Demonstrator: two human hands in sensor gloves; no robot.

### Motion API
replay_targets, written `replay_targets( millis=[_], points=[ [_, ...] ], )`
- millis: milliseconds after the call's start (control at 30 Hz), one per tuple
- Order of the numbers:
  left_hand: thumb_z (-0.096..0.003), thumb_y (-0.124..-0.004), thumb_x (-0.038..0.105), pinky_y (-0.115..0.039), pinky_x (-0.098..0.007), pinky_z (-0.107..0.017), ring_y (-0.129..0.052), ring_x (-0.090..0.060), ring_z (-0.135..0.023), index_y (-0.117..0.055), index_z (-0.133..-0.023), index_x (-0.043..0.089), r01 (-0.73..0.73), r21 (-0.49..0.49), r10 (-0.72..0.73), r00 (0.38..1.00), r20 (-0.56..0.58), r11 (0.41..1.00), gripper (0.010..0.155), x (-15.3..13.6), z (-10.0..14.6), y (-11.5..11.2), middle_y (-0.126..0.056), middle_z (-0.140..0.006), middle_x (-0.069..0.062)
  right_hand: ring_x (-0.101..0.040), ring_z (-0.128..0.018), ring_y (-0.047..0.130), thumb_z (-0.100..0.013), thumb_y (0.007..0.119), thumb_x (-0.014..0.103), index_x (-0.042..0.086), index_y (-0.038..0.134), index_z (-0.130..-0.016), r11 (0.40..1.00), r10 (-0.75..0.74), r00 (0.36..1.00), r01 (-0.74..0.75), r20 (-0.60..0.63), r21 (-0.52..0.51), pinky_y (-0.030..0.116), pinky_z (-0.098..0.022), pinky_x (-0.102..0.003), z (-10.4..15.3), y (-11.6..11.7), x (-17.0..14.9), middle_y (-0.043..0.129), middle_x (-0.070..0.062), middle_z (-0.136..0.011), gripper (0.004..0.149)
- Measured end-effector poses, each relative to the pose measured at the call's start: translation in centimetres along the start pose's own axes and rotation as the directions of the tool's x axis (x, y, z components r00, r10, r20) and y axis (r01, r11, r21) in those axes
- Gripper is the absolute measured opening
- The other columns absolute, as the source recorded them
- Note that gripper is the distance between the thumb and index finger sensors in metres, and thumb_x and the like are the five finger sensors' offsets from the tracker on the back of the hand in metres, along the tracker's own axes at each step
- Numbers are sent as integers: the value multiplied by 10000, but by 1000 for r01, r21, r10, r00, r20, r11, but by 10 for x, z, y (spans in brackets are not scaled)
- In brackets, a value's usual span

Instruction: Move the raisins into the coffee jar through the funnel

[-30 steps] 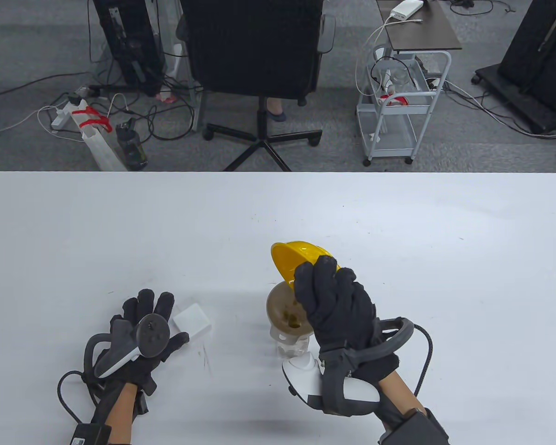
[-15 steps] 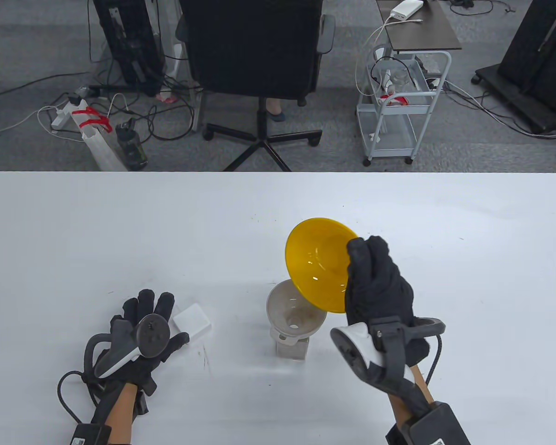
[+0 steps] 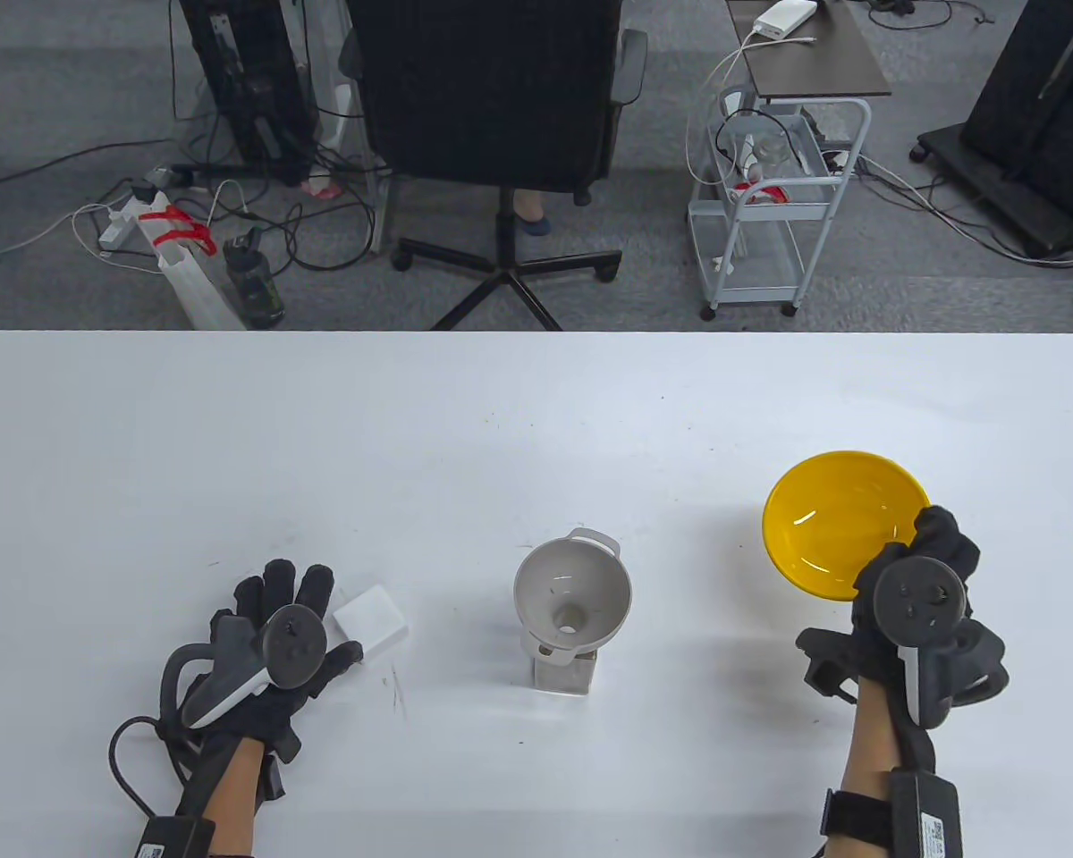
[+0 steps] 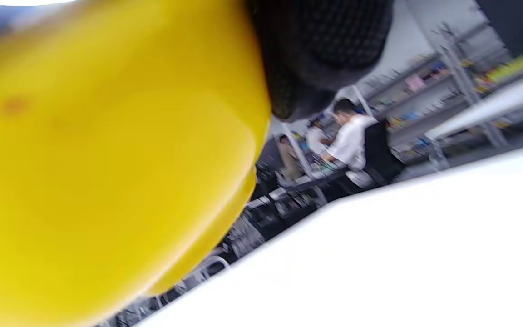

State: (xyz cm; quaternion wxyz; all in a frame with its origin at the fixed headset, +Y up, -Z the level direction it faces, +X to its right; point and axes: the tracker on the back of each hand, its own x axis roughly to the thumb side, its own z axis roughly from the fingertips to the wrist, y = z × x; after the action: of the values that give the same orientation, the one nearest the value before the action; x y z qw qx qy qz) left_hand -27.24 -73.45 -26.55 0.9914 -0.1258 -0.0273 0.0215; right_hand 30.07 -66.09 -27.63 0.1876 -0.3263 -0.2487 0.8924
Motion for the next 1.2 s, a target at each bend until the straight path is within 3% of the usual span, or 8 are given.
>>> replay_targets(
  millis=[200,467,700,933,1200],
  points=[
    [-585,-604,686,-382,-722,-755,-336,-548,-1165,-191,-1232,274,-2,-2,2,1000,-4,1000,871,-1,0,0,-232,-1324,-216,-271,-583,917,-627,792,211,164,483,-1042,997,0,983,14,-185,75,857,-433,-243,0,28,-43,633,-235,-956,520],
    [-584,-604,687,-382,-722,-756,-338,-546,-1165,-192,-1231,276,1,-5,-1,1000,-4,1000,870,-1,0,0,-232,-1324,-214,-271,-597,921,-627,788,212,134,477,-1054,992,36,958,1,-285,126,859,-443,-253,1,39,-70,628,-263,-957,534],
    [-585,-605,686,-383,-722,-755,-339,-549,-1164,-190,-1232,274,2,-10,-2,1000,-7,1000,872,-1,0,0,-234,-1323,-217,-417,-803,800,-627,791,253,73,408,-1099,984,19,944,40,-330,171,781,-567,-424,0,44,-80,481,-342,-1047,634],
    [-584,-608,684,-383,-723,-754,-339,-550,-1163,-191,-1233,273,2,-15,-2,1000,-7,1000,874,-1,-1,0,-234,-1324,-219,-641,-920,507,-635,790,332,0,251,-1125,983,102,968,-62,-228,175,628,-659,-612,2,40,-67,214,-453,-1069,801],
    [-586,-604,686,-383,-723,-755,-340,-549,-1165,-190,-1233,273,3,-14,-3,1000,-1,1000,872,0,-1,0,-234,-1324,-219,-738,-923,311,-642,771,388,-15,159,-1126,991,114,988,-120,105,51,501,-672,-728,15,18,-4,87,-485,-1048,877]
  ],
)
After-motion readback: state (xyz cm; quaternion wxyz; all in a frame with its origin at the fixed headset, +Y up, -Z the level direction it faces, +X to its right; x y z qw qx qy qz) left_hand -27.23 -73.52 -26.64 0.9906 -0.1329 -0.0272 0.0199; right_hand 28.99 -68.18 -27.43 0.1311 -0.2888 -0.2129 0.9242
